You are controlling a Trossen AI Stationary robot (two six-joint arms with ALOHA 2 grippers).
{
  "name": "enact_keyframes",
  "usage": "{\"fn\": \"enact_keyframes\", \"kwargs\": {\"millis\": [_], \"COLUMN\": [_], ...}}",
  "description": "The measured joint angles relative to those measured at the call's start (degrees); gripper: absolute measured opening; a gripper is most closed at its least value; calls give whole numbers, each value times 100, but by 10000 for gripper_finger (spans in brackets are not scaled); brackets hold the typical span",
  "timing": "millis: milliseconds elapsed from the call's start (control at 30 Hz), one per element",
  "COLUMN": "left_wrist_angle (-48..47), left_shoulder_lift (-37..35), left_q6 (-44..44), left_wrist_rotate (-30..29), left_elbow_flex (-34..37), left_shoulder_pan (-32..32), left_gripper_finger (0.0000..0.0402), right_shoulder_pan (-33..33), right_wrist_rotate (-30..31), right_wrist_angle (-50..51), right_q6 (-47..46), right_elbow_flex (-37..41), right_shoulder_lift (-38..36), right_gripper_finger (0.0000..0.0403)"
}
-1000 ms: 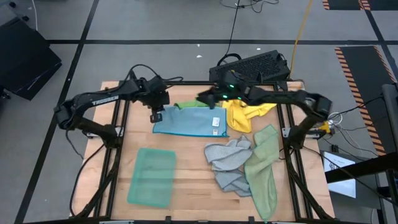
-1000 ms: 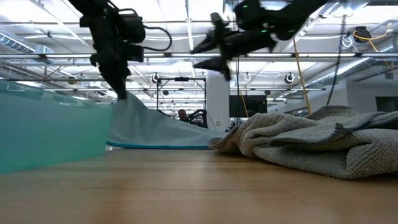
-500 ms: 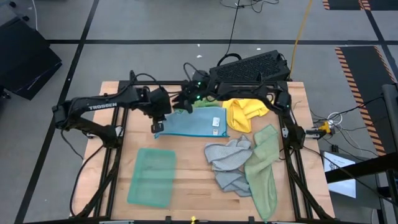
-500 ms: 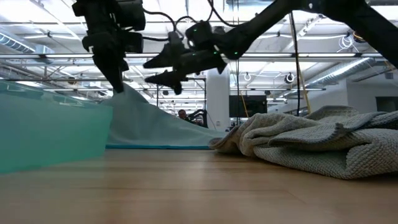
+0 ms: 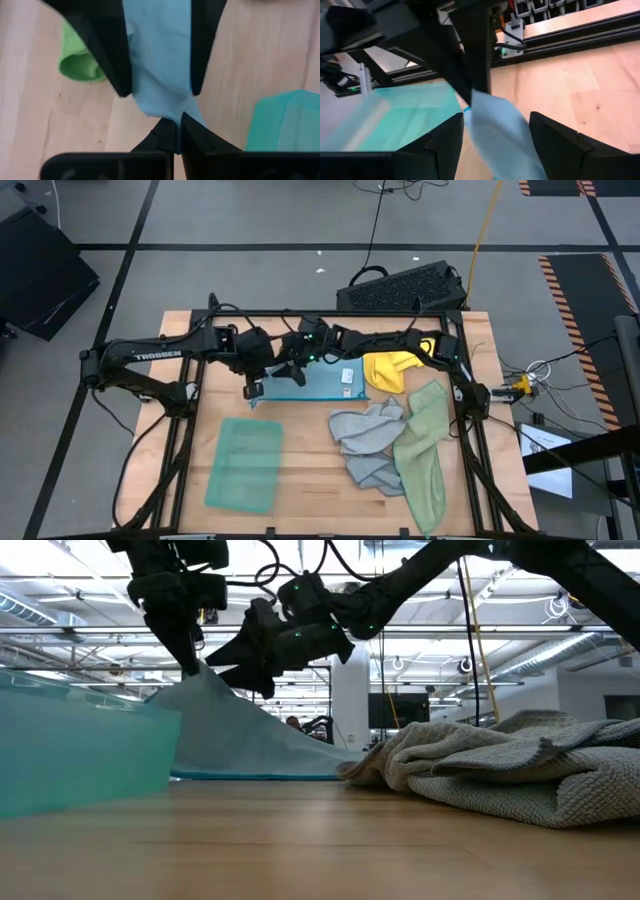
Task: Fold microfiber towels
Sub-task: Fold the blue microfiber cloth
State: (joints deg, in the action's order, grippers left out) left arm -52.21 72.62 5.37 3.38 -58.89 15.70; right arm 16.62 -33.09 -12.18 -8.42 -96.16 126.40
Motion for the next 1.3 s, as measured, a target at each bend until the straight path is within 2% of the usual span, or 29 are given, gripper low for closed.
{"fn": "enact_keyframes", "kwargs": {"millis": [167,300,433,567,833,900,1000,1200,1300], "left_wrist_angle": [174,236,268,252,238,235,112,-976,-1105], "left_shoulder_lift": [0,0,2,2,-22,-24,-34,-180,-401], "left_q6": [17,30,32,45,-235,-483,-781,-1580,-1863], "left_wrist_rotate": [116,67,66,64,-123,-171,-185,-542,-520], "left_elbow_flex": [0,0,0,0,2,2,-2,10,231], "left_shoulder_pan": [-151,-262,-300,-315,-308,-310,-317,-396,-374], "left_gripper_finger": [7,16,8,10,14,21,62,199,253], "right_shoulder_pan": [-39,-39,-64,-91,-89,-89,-62,72,120], "right_wrist_rotate": [167,-3,-156,-177,-193,-172,-107,-121,-122], "right_wrist_angle": [6,0,98,82,109,111,146,129,146], "right_q6": [146,209,306,347,335,350,352,236,208], "right_elbow_flex": [0,0,0,0,0,0,0,2,2], "right_shoulder_lift": [18,18,18,18,14,9,12,16,16], "right_gripper_finger": [211,210,194,145,16,8,12,5,5]}}
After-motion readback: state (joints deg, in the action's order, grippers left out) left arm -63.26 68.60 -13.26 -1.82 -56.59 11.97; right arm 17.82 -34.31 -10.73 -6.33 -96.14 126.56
